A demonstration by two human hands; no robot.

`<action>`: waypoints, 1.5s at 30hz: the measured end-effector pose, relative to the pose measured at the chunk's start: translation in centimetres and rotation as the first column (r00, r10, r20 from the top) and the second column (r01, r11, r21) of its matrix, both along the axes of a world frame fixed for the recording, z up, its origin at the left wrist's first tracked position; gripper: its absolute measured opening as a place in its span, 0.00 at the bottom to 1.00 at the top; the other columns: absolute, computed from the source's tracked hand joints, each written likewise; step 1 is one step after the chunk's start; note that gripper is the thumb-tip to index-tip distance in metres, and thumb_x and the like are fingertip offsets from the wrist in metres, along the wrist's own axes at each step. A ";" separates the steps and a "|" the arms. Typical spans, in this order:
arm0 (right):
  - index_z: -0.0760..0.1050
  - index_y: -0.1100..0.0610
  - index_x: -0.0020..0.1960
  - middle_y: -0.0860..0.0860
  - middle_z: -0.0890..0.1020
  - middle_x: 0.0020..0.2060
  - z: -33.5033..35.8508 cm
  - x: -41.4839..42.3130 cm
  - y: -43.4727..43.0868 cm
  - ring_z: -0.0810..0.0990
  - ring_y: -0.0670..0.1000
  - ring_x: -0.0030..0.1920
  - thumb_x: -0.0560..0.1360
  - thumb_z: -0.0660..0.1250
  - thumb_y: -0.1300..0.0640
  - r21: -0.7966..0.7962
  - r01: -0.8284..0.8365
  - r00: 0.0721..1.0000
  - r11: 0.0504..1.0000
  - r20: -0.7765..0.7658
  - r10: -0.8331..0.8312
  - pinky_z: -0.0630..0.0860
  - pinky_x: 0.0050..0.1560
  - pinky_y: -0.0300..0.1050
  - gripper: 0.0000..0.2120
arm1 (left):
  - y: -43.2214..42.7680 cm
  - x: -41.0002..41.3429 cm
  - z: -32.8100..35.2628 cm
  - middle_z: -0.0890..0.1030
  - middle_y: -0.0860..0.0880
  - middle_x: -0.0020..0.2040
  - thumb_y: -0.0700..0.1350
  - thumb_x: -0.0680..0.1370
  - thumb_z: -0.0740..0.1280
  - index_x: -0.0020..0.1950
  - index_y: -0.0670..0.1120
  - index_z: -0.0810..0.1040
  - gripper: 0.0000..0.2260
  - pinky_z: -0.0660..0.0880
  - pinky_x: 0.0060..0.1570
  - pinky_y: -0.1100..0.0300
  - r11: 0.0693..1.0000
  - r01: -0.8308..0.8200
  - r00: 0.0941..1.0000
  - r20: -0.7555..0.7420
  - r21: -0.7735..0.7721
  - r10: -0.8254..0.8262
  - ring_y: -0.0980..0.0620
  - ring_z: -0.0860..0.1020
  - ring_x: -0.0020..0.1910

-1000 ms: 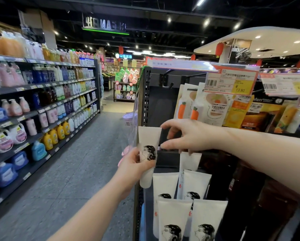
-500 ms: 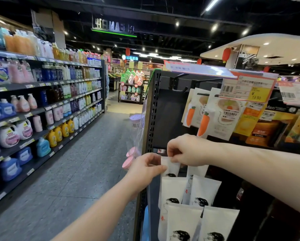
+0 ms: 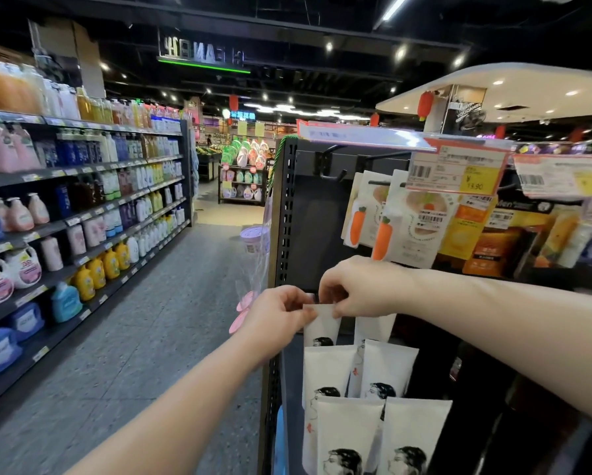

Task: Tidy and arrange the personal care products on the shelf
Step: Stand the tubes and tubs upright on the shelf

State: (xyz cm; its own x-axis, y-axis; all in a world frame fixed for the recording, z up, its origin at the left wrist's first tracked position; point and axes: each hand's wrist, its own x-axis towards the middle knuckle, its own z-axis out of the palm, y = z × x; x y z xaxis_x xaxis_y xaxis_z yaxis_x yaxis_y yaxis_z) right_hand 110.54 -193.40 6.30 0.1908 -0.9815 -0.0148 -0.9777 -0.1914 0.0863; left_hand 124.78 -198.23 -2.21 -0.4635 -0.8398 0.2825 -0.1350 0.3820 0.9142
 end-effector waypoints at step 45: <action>0.73 0.52 0.63 0.49 0.80 0.54 0.8 -2.2 4.7 0.78 0.48 0.52 0.76 0.65 0.49 -0.044 0.191 0.981 0.981 0.033 -0.190 0.76 0.50 0.40 0.17 | 0.5 0.2 1.9 0.78 0.58 0.45 0.48 0.74 0.68 0.52 0.53 0.77 0.08 0.75 0.44 0.64 0.974 -0.035 0.973 0.216 -0.224 0.085 0.60 0.77 0.46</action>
